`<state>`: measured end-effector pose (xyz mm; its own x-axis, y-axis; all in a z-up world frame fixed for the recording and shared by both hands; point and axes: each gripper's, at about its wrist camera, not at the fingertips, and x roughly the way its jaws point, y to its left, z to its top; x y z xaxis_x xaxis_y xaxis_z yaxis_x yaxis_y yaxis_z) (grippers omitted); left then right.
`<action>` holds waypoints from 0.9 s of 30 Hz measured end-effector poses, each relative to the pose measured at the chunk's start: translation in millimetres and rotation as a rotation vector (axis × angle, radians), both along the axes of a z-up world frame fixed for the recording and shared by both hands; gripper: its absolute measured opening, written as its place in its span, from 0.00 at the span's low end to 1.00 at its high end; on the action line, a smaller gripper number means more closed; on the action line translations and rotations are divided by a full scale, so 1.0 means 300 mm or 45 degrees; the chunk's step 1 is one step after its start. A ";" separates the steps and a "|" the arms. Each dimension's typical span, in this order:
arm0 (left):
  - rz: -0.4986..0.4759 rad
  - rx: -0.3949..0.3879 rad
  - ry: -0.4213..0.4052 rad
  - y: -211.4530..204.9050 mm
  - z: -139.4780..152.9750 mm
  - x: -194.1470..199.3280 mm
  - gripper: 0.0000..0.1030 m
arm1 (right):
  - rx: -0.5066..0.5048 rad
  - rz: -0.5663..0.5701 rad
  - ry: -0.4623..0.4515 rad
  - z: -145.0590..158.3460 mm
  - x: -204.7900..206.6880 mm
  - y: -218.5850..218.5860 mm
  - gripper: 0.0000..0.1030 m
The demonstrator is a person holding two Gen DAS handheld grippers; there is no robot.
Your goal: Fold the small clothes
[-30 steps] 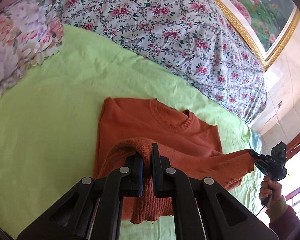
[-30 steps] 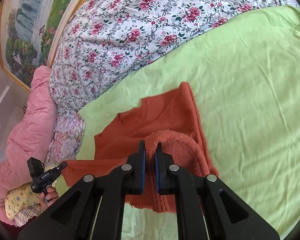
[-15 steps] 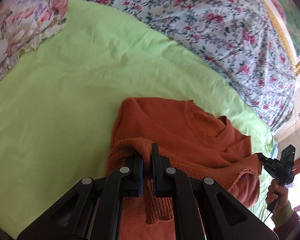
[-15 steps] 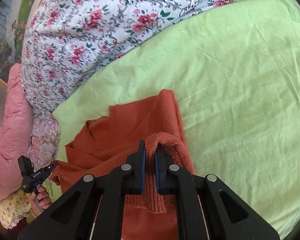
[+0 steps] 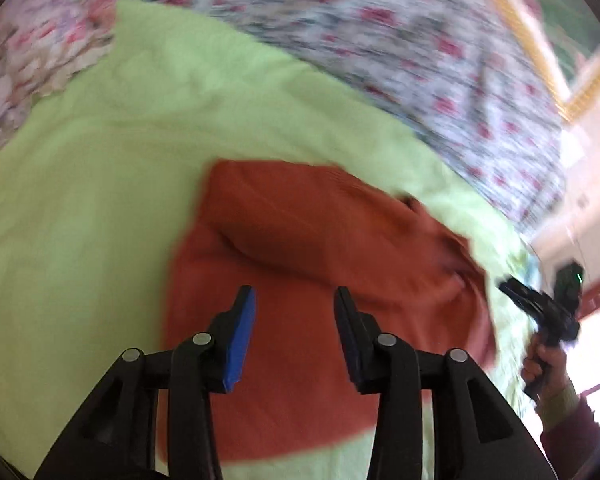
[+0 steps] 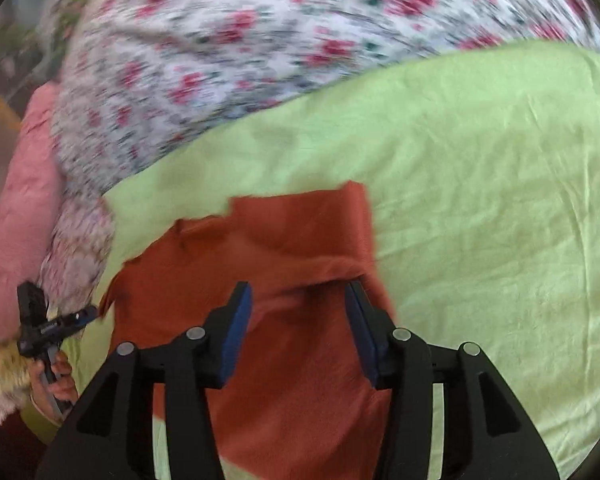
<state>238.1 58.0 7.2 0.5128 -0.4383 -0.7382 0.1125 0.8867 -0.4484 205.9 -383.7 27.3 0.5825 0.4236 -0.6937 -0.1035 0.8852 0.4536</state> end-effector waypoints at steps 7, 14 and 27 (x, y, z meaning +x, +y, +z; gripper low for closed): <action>-0.284 0.096 0.131 -0.311 -0.159 0.020 0.43 | 0.025 0.434 0.157 -0.135 -0.029 0.305 0.48; -0.300 0.159 0.154 -0.349 -0.206 0.216 0.38 | 0.016 0.456 0.299 -0.268 0.144 0.327 0.46; 0.157 0.268 -0.020 -0.001 -0.047 0.411 0.52 | -0.173 -0.013 0.028 -0.051 0.262 -0.008 0.56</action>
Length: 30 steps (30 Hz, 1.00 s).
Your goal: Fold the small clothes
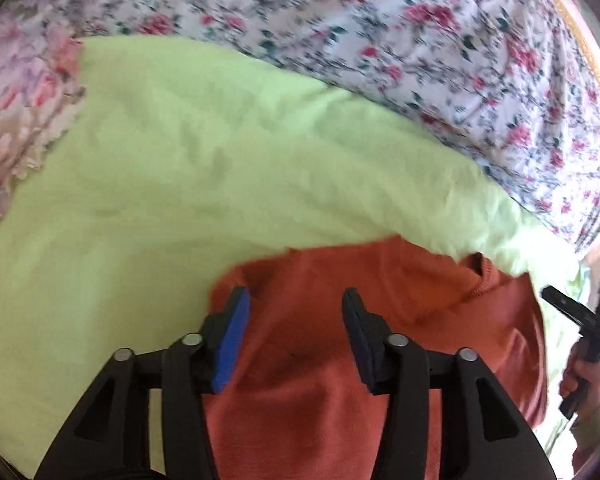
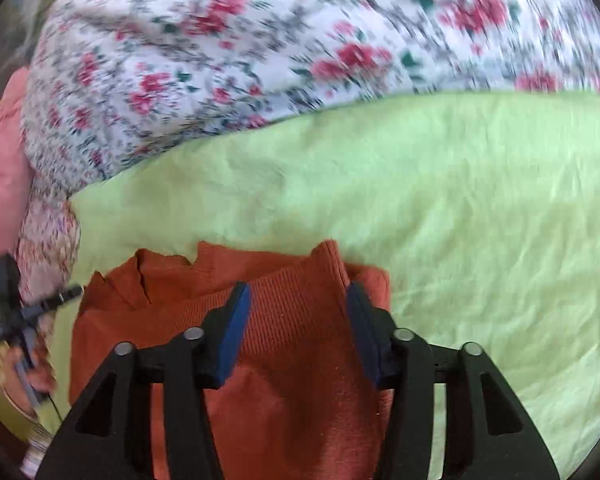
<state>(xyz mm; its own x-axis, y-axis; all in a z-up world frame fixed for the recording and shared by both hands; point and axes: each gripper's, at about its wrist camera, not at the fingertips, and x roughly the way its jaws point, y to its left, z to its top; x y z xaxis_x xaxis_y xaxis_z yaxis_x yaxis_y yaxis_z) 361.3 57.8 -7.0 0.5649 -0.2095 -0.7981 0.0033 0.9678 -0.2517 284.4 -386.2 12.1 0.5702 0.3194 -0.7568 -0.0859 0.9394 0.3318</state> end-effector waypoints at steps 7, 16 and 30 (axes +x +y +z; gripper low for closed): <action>-0.113 0.101 0.067 -0.039 -0.056 0.032 0.56 | 0.009 0.128 0.020 -0.005 0.024 0.097 0.58; -0.197 0.426 0.038 -0.175 -0.095 0.066 0.04 | 0.093 0.206 0.055 -0.036 -0.009 0.198 0.58; 0.114 0.275 -0.043 -0.011 -0.028 -0.011 0.16 | 0.244 0.305 0.113 -0.077 -0.051 0.326 0.58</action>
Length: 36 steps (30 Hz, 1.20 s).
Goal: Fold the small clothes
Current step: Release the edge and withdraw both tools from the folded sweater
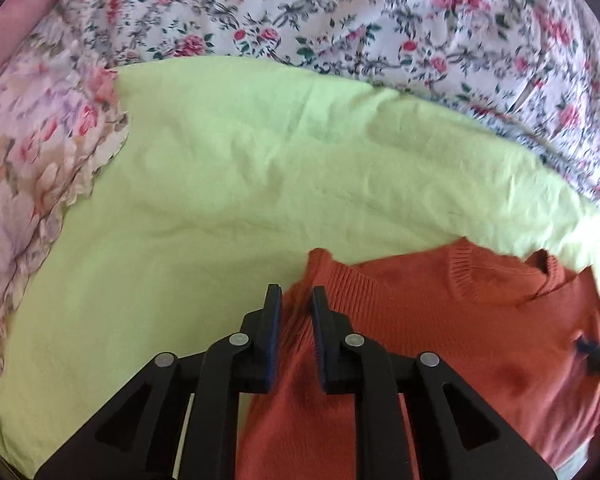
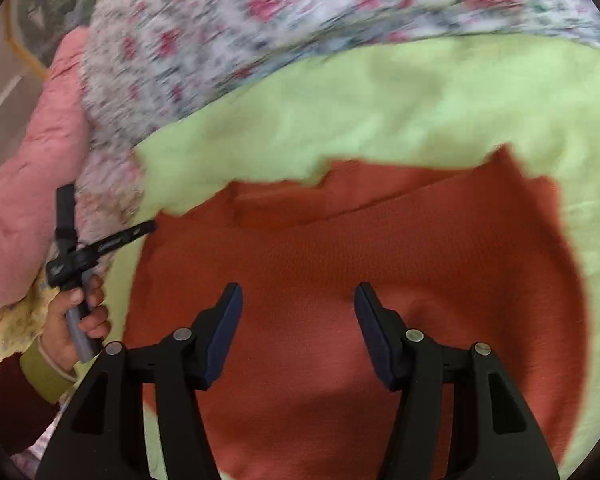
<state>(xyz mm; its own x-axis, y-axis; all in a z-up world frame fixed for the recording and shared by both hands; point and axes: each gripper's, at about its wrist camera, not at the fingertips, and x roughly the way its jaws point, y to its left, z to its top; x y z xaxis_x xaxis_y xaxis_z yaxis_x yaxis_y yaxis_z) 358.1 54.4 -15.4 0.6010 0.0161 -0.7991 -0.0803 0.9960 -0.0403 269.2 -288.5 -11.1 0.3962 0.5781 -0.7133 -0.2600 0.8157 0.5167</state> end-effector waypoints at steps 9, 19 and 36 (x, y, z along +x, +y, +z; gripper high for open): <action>0.003 -0.089 -0.016 -0.010 0.095 -0.224 0.35 | -0.105 -0.179 0.083 -0.044 0.057 0.038 0.52; 0.074 -0.339 0.080 0.082 0.042 -0.499 0.43 | -0.039 -0.182 0.021 0.098 -0.138 0.013 0.54; 0.009 -0.606 0.185 0.056 -0.035 -0.816 0.48 | 0.014 -0.236 0.069 0.117 -0.610 0.066 0.57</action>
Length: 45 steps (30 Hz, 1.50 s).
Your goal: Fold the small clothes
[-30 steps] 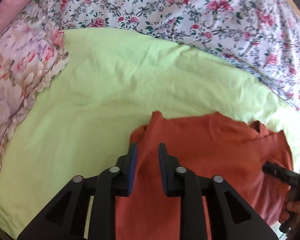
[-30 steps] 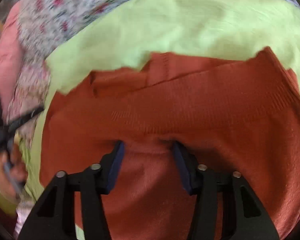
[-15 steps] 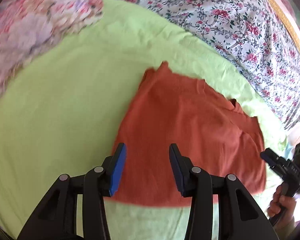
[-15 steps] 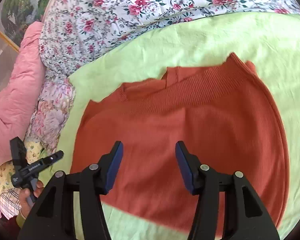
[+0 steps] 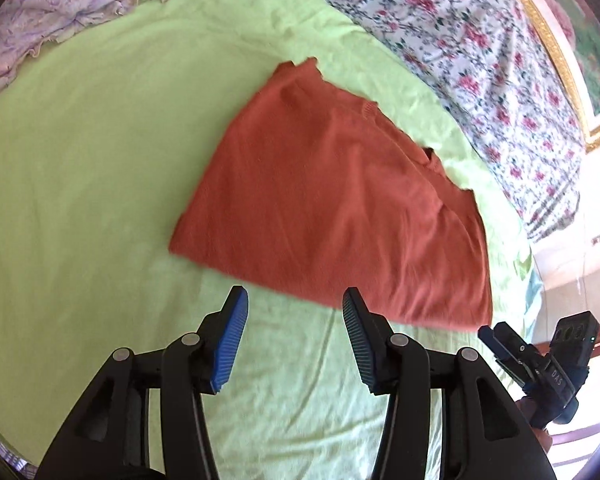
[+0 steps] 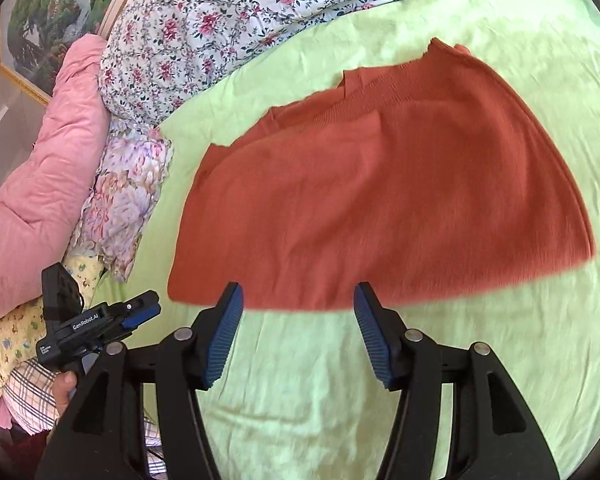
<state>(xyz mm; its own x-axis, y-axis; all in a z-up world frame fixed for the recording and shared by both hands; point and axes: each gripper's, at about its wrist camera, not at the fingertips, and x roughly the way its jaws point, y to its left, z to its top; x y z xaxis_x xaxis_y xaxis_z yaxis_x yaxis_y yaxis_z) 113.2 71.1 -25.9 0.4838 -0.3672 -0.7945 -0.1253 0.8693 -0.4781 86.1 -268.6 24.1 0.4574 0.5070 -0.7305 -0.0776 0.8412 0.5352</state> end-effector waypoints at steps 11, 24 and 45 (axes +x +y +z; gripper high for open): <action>0.000 -0.077 0.029 0.007 -0.032 -0.068 0.59 | -0.021 -0.036 -0.043 0.049 -0.179 -0.008 0.62; 0.223 -0.210 0.089 0.024 -0.184 0.068 0.61 | -0.047 0.073 0.009 0.033 -0.084 -0.022 0.62; 0.326 -0.097 -0.057 0.015 -0.145 0.261 0.12 | -0.019 0.082 0.027 0.003 0.128 -0.123 0.62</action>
<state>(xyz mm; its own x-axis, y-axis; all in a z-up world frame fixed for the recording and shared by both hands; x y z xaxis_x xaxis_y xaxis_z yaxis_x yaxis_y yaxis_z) 191.5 75.6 -69.4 0.6027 -0.2861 -0.7450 -0.3136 0.7735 -0.5508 124.5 -305.5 24.9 0.4086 0.5238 -0.7475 -0.1205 0.8427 0.5247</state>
